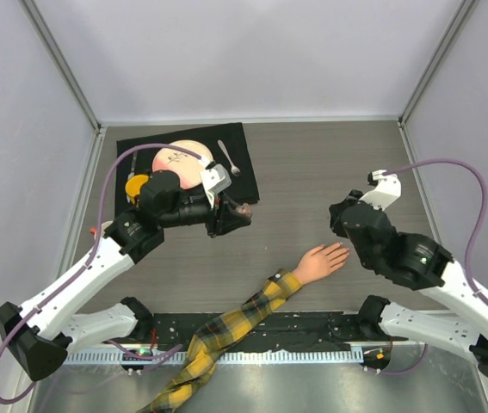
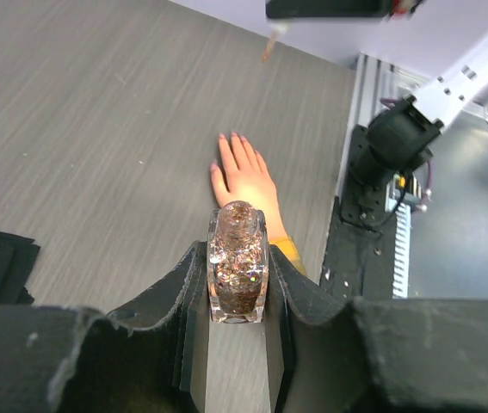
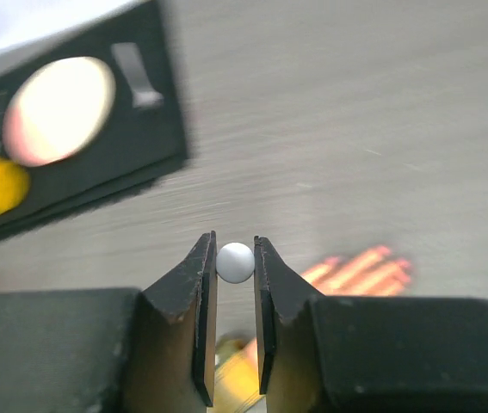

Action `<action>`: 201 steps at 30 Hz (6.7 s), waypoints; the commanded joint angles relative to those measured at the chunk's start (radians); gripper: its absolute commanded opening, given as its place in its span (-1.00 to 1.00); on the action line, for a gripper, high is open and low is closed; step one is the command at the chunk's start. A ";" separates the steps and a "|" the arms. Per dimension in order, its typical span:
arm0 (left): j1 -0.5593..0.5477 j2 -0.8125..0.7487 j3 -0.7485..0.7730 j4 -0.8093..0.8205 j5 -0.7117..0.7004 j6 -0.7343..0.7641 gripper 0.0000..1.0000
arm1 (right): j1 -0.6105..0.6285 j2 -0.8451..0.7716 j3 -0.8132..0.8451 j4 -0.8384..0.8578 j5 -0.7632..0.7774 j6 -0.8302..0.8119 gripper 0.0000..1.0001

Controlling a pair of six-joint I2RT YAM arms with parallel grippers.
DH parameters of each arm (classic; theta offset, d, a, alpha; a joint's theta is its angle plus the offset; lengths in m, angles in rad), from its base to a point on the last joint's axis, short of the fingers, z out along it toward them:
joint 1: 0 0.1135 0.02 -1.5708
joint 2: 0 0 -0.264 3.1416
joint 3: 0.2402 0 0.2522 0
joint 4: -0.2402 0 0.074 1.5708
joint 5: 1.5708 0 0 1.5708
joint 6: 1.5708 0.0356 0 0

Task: Paint the nails

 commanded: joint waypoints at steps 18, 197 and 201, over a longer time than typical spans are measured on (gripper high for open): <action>-0.050 0.171 0.046 0.324 -0.149 -0.095 -1.00 | -0.652 0.091 -0.454 0.206 -0.191 0.053 -0.99; -0.050 0.148 0.017 0.298 -0.128 -0.023 -0.99 | -0.758 0.252 -0.554 0.362 -0.342 0.026 -0.98; -0.049 0.148 0.015 0.298 -0.126 -0.023 -1.00 | -0.758 0.269 -0.555 0.365 -0.328 0.029 -0.98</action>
